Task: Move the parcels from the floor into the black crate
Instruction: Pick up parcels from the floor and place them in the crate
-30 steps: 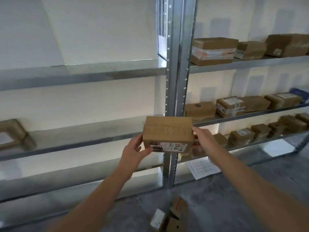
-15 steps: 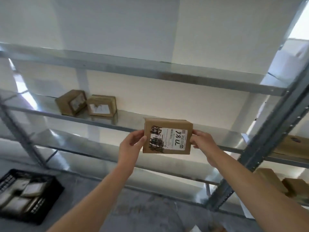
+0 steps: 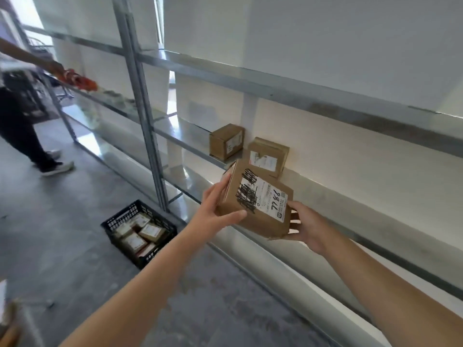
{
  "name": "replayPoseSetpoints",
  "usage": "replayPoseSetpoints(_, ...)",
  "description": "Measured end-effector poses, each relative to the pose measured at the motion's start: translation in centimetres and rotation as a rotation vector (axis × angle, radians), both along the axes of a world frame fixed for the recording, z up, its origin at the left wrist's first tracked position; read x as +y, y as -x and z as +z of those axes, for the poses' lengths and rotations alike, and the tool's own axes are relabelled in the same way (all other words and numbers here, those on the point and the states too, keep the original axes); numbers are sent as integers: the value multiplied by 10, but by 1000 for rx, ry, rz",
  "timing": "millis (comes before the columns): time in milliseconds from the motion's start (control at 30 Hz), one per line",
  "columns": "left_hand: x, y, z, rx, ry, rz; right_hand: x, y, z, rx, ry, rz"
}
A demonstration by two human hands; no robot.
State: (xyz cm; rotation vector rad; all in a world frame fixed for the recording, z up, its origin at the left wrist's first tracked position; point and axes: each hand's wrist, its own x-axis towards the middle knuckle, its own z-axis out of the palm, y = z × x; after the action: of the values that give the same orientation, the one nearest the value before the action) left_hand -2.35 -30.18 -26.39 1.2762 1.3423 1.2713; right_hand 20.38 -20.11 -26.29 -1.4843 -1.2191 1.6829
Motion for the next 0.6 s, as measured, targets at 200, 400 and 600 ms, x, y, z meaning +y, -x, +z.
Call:
replayPoseSetpoints(200,25,43,-3,175,-82,120,43,70,-17,-35,83,169)
replayPoseSetpoints(400,62,95,17,182,-75,263,103,128,-10,85,93,345)
replayPoseSetpoints(600,97,139,10,-107,-28,492,165,189,-15,18,-12,434)
